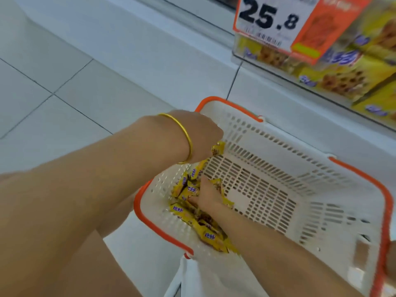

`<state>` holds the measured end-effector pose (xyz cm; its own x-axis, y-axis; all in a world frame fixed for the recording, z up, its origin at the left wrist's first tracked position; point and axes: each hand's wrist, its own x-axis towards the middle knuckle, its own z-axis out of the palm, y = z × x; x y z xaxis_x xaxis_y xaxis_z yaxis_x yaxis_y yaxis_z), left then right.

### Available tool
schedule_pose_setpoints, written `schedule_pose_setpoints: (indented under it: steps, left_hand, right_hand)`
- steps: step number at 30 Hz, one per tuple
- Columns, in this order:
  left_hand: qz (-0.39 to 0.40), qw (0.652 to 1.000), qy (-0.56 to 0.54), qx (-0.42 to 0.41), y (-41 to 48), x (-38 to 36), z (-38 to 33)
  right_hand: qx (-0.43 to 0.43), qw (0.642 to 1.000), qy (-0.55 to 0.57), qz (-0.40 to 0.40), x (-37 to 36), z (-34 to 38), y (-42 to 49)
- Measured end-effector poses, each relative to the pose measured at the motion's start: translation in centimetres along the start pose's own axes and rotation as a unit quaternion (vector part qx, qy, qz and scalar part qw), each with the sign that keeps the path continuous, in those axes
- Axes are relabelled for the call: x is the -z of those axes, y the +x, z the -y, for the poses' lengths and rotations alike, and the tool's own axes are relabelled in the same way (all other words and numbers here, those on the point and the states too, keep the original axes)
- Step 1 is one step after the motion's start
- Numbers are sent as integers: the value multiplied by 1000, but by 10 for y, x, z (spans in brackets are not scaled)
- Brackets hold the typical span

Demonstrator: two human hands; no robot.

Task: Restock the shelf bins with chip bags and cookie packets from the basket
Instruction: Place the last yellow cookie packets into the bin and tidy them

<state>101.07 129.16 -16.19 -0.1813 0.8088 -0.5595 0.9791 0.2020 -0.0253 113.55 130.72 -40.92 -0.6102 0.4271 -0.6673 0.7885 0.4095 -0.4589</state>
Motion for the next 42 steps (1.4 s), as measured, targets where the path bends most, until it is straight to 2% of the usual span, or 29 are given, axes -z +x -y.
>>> schedule_pose_setpoints:
  steps: [4,8,11,14,17,20,21,22,24,25,27,30,37,42]
  left_hand:
    - [19,1000,-11,-9,2,-1,-7]
    - [54,995,-77,-12,6,-6,-21]
    - [50,981,-186,-22,9,-1,-39]
    - [-86,952,-288,-57,5,21,-49]
    - [-223,883,-398,-113,-14,60,-59]
    - [-427,777,-447,-120,-36,99,-65]
    - [-502,749,-418,-107,-40,109,-63]
    - [-564,739,-358,-90,-42,117,-60]
    - [-621,756,-201,-49,-36,126,-51]
    - [-627,764,-147,-40,-31,127,-46]
    - [-621,777,-99,-30,-22,126,-42]
    - [-602,795,-73,-21,-11,120,-43]
    - [-574,815,-83,-8,0,117,-46]
    - [-574,815,-85,-15,-1,116,-44]
  right_hand:
    - [-14,1000,15,10,32,-7,-12]
    - [17,981,194,7,91,-8,-54]
    - [86,961,262,-29,150,0,-108]
    - [143,956,247,-73,207,5,-161]
    - [185,942,218,-175,260,16,-219]
    - [261,887,195,-328,312,37,-272]
    - [280,861,179,-384,329,44,-281]
    - [291,834,163,-440,343,51,-283]
    - [302,788,130,-520,369,66,-276]
    - [298,780,108,-540,380,73,-265]
    - [277,789,49,-547,395,87,-239]
    - [244,801,-35,-546,401,101,-202]
    - [214,752,-193,-592,396,104,-192]
    - [218,735,-226,-601,396,104,-190]
